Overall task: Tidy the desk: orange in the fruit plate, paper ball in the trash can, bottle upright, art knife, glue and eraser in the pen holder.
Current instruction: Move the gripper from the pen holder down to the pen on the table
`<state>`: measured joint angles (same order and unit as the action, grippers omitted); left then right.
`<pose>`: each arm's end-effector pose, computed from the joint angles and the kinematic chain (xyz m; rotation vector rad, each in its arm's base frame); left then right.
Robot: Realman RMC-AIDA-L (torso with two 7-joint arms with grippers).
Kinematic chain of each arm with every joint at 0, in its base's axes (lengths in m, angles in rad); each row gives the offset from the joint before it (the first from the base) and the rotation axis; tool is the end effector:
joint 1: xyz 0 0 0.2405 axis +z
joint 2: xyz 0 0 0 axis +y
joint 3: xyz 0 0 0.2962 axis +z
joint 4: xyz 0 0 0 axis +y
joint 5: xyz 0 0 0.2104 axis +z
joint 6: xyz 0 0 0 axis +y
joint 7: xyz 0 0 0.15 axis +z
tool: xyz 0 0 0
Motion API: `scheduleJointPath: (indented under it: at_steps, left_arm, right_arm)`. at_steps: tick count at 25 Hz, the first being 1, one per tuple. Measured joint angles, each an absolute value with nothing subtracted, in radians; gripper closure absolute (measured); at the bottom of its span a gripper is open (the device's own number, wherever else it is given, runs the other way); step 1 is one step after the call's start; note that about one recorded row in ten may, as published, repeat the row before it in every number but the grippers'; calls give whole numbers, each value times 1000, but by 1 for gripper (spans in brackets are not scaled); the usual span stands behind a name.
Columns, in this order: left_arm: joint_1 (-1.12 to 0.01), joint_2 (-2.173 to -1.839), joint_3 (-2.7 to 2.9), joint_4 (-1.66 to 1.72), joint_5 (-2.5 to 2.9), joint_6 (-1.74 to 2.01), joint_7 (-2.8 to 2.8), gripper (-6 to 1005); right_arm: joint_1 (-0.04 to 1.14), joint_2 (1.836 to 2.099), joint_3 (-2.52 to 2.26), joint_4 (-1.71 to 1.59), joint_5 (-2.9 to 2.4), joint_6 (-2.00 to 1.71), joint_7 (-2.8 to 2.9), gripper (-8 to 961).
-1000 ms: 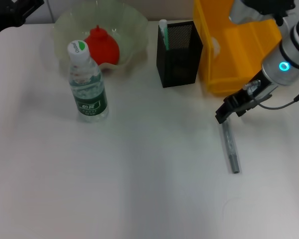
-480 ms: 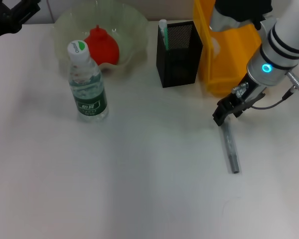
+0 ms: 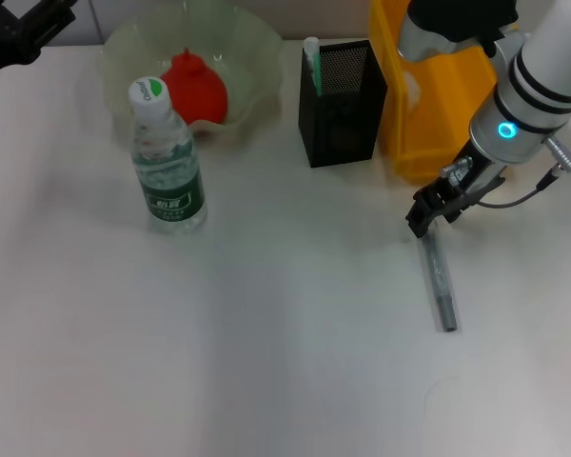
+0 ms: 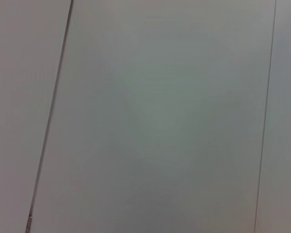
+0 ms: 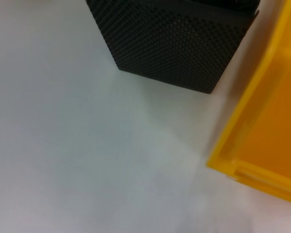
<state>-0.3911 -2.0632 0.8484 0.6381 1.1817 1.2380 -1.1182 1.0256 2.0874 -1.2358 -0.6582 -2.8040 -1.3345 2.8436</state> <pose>-0.3095 0.3819 0.0456 -1.9704 -0.5281 -1.0255 0.2039 0.4421 -0.0712 -2.2999 1.3026 -0.6699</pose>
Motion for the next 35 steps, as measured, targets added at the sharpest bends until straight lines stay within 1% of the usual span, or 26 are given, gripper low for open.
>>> scheduleJointPath:
  at_steps: [1, 7, 26, 31, 35]
  left_arm:
    - [-391, -2063, 848, 638, 1182, 1238, -1118, 242]
    - [-391, -2063, 848, 638, 1181, 1241, -1118, 242]
    - [-385, -2064, 848, 638, 1181, 1246, -1118, 242]
    - [-384, -2065, 848, 638, 1181, 1246, -1118, 243]
    - [-383, -2065, 848, 641, 1181, 1247, -1118, 243]
  right_arm:
    - [1025, 2088, -1236, -658, -2804, -1332, 2844, 426]
    - [1020, 2088, -1236, -657, -2801, -1328, 2844, 548]
    - [1028, 2088, -1236, -619, -2795, -1293, 2840, 543]
    - [1028, 2088, -1236, -618, -2795, -1293, 2838, 626]
    - [1028, 2088, -1236, -618, -2794, -1291, 2837, 723]
